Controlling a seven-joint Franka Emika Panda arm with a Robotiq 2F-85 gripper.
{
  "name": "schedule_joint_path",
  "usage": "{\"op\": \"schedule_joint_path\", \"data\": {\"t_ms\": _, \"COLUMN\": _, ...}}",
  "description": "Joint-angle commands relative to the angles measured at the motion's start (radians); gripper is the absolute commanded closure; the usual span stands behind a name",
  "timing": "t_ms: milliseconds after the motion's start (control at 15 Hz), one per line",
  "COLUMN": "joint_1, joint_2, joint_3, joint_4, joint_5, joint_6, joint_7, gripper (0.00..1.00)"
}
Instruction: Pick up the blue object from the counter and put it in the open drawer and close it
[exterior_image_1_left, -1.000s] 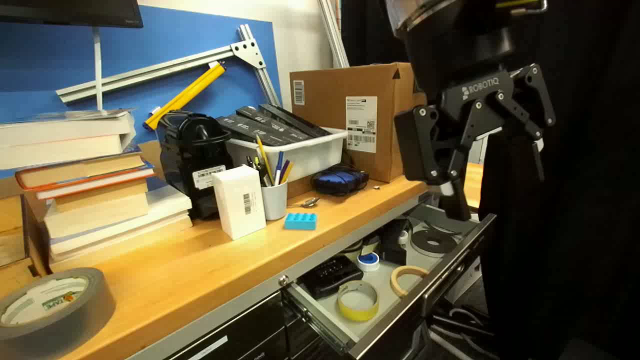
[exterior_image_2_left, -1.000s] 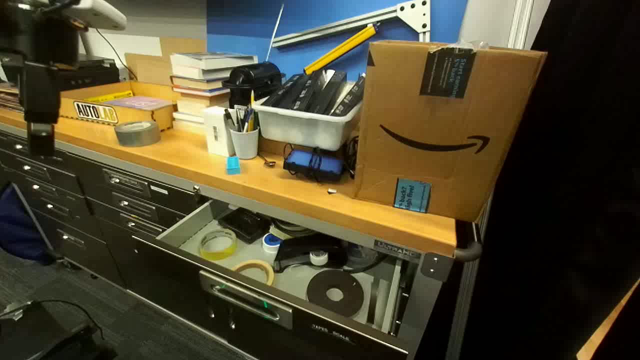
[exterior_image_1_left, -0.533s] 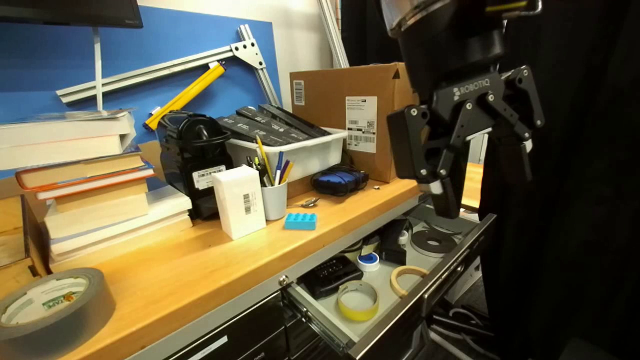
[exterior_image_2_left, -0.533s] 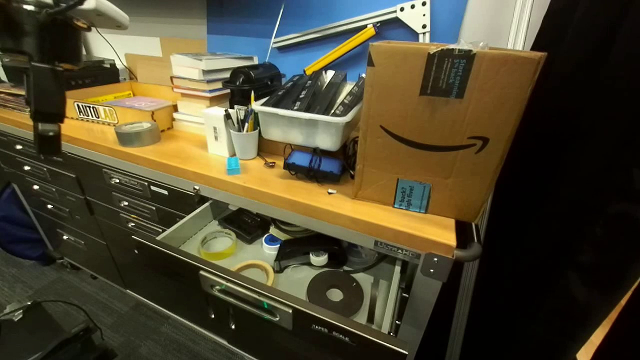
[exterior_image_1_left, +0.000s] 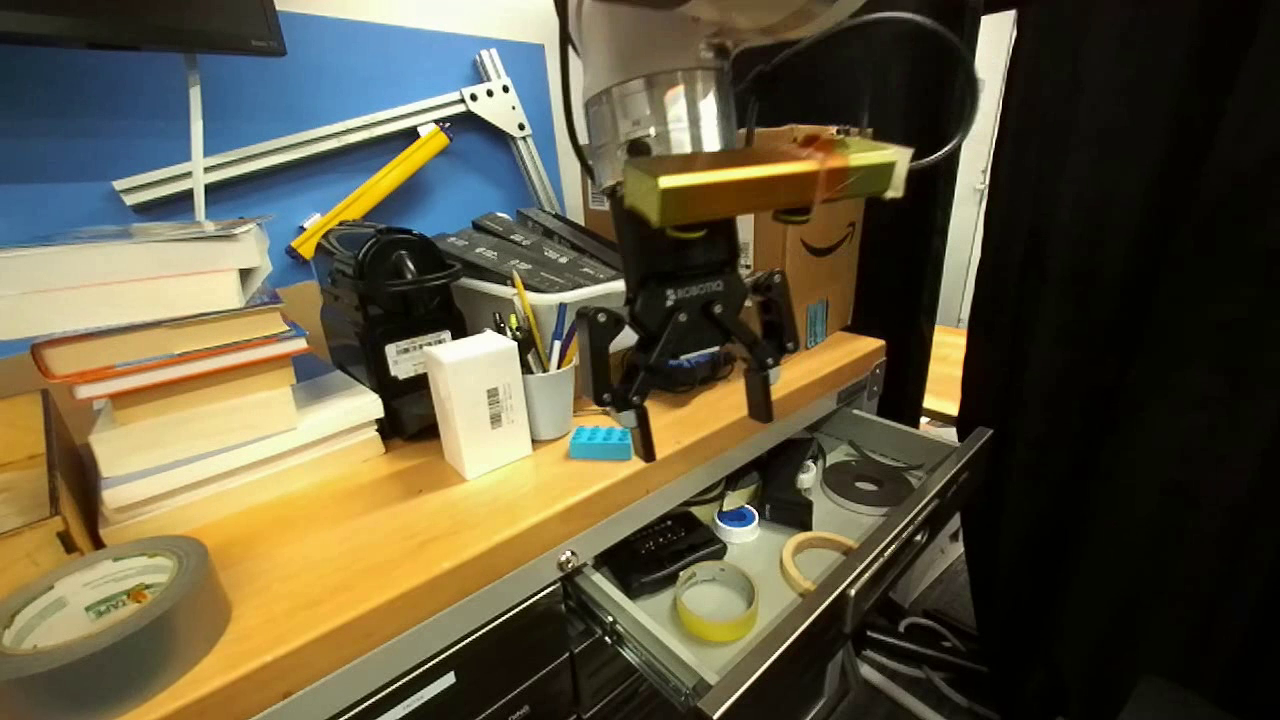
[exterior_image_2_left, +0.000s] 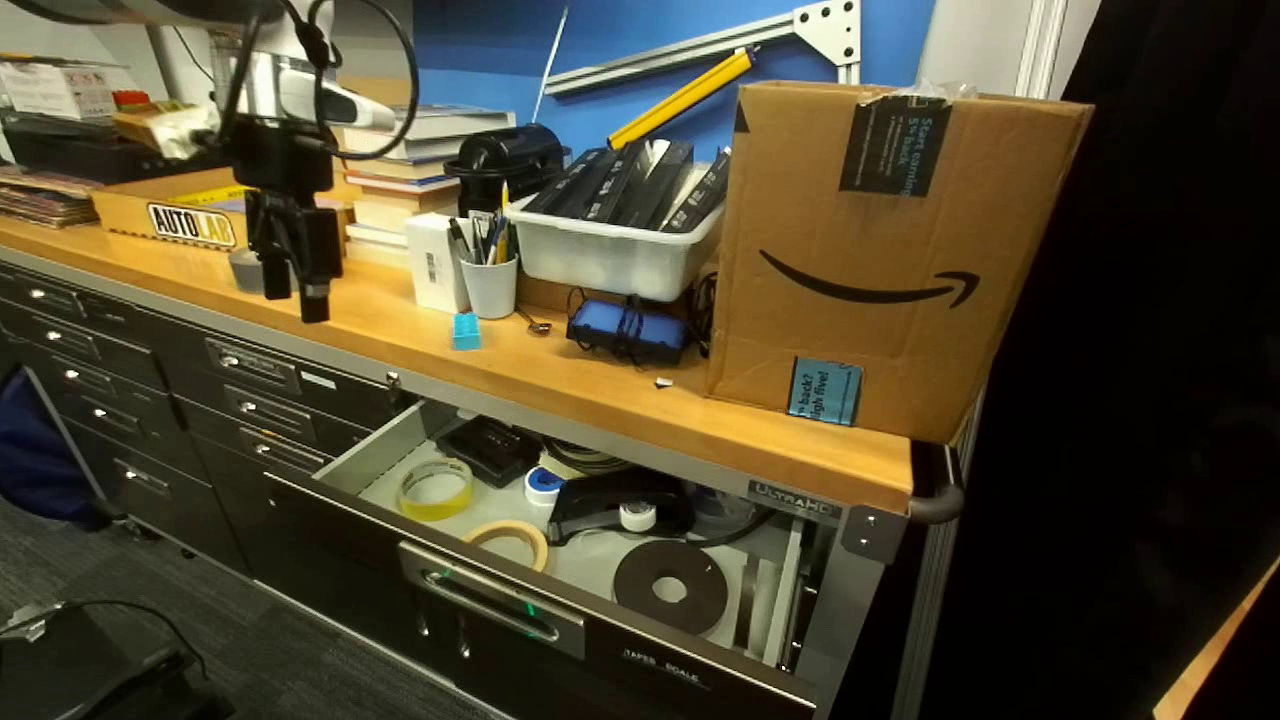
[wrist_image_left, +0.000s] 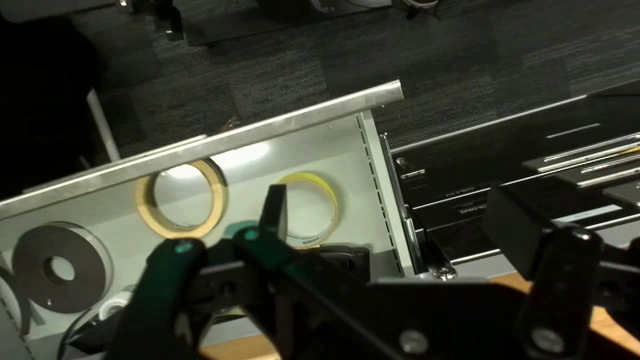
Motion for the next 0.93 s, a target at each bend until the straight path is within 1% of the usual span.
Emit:
{"op": "schedule_joint_path", "data": {"t_ms": 0, "joint_1": 0.031, "joint_2": 0.179, "joint_3": -0.033, "joint_4": 0.156, "joint_5": -0.028, "joint_6": 0.017, "joint_7": -0.031, "gripper": 0.0}}
{"op": "schedule_joint_path", "data": {"t_ms": 200, "joint_1": 0.043, "joint_2": 0.29, "joint_3": -0.061, "joint_4": 0.259, "joint_5": -0.032, "joint_6": 0.032, "joint_7": -0.028, "gripper": 0.0}}
{"op": "schedule_joint_path", "data": {"t_ms": 400, "joint_1": 0.054, "joint_2": 0.386, "joint_3": -0.092, "joint_4": 0.371, "joint_5": -0.034, "joint_6": 0.007, "joint_7": -0.058, "gripper": 0.0}}
{"op": "schedule_joint_path", "data": {"t_ms": 667, "joint_1": 0.06, "joint_2": 0.487, "joint_3": -0.129, "joint_4": 0.488, "joint_5": -0.02, "joint_6": -0.002, "joint_7": -0.103, "gripper": 0.0}}
{"op": "schedule_joint_path", "data": {"t_ms": 867, "joint_1": 0.064, "joint_2": 0.548, "joint_3": -0.152, "joint_4": 0.565, "joint_5": -0.031, "joint_6": -0.028, "joint_7": -0.121, "gripper": 0.0}}
